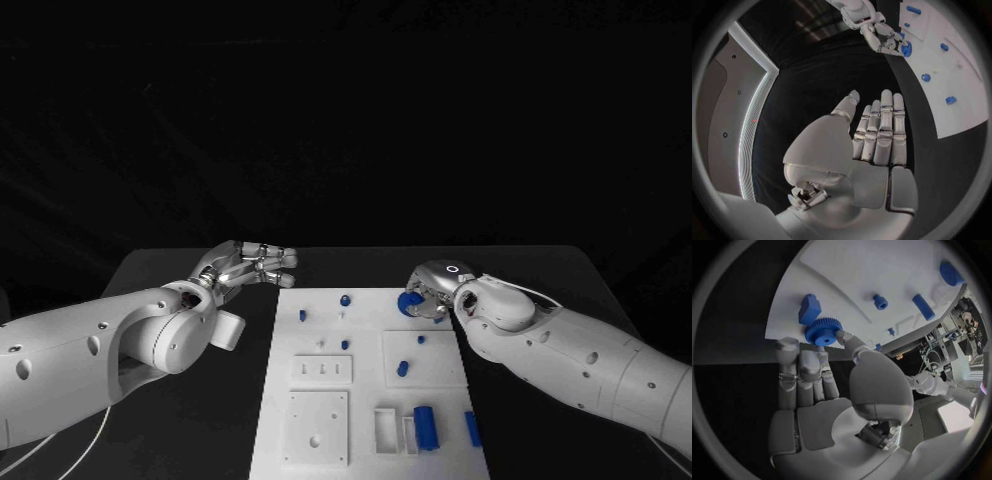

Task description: Assemble the parts on the task board

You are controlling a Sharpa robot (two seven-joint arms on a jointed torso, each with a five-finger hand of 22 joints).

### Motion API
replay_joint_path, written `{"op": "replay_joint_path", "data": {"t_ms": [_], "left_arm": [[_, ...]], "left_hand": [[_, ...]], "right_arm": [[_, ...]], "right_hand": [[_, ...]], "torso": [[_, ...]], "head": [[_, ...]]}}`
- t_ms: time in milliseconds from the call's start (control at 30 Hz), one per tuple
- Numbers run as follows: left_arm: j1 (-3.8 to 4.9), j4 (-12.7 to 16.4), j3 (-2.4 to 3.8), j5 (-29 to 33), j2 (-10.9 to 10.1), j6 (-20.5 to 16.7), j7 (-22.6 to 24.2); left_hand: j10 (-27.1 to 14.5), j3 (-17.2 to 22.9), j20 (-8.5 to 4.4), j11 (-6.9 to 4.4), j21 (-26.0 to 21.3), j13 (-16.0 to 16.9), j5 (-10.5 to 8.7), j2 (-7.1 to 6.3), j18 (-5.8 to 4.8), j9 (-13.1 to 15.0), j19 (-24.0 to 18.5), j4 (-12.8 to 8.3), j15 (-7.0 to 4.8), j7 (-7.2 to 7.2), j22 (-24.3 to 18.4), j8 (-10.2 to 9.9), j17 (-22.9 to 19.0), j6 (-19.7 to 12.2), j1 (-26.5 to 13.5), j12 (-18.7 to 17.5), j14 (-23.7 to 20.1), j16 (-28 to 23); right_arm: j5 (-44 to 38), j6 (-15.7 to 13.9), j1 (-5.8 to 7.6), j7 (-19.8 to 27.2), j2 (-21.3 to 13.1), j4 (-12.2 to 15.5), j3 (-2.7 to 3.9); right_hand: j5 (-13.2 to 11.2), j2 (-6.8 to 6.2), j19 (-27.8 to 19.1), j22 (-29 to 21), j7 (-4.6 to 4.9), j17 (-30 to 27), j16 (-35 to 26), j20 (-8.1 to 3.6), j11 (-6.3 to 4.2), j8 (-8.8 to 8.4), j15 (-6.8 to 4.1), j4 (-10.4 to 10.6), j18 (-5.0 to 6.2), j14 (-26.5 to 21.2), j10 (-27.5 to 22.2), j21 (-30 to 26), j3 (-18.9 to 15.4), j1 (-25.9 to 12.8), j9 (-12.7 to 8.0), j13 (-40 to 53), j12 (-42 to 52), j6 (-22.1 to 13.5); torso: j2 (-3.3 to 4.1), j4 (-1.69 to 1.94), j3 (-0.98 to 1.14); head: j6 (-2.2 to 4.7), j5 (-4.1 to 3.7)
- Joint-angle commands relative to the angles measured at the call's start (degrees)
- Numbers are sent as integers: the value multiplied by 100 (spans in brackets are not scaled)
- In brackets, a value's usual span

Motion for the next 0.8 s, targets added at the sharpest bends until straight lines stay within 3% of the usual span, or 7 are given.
{"op": "replay_joint_path", "data": {"t_ms": [33,200,567,800], "left_arm": [[8,10,3,19,5,83,18],[8,14,3,19,0,78,18],[8,21,3,18,-7,71,20],[8,28,3,18,-14,66,22]], "left_hand": [[-33,-1,24,-4,-36,8,20,-25,-50,-6,8,43,11,1,-9,-15,-9,-23,12,-26,-40,-11],[-39,10,26,-2,-40,8,39,-26,-50,-6,0,53,15,3,-15,-15,-13,-26,20,-26,-51,-21],[-45,24,28,-1,-39,8,43,-29,-48,-6,-4,56,17,3,-18,-14,-15,-29,29,-26,-54,-28],[-45,24,28,-1,-39,8,43,-29,-48,-6,-4,56,17,3,-18,-14,-15,-29,29,-26,-54,-28]], "right_arm": [[-83,109,-11,-70,9,11,-5],[-67,16,-12,-50,15,61,-4],[-182,-278,-3,-86,14,378,18],[-282,-341,7,-116,29,653,29]], "right_hand": [[171,7,228,465,-2,16,-32,-20,-7,19,-15,-42,-52,36,66,33,160,-63,11,46,61,65],[446,7,226,473,-13,36,-38,-34,-22,20,-28,-99,-62,41,86,77,379,-112,12,87,74,123],[420,-33,223,481,-23,62,-53,-43,-28,19,-34,-135,-68,50,126,157,361,-138,12,105,63,154],[345,-27,219,481,-22,67,-64,-40,-27,19,-34,-120,-67,53,121,168,280,-115,11,102,49,143]], "torso": [[1,3,-5],[-3,3,-5],[-3,4,-15],[-2,1,-8]], "head": [[-5,6],[-9,23],[2,83],[-2,127]]}}
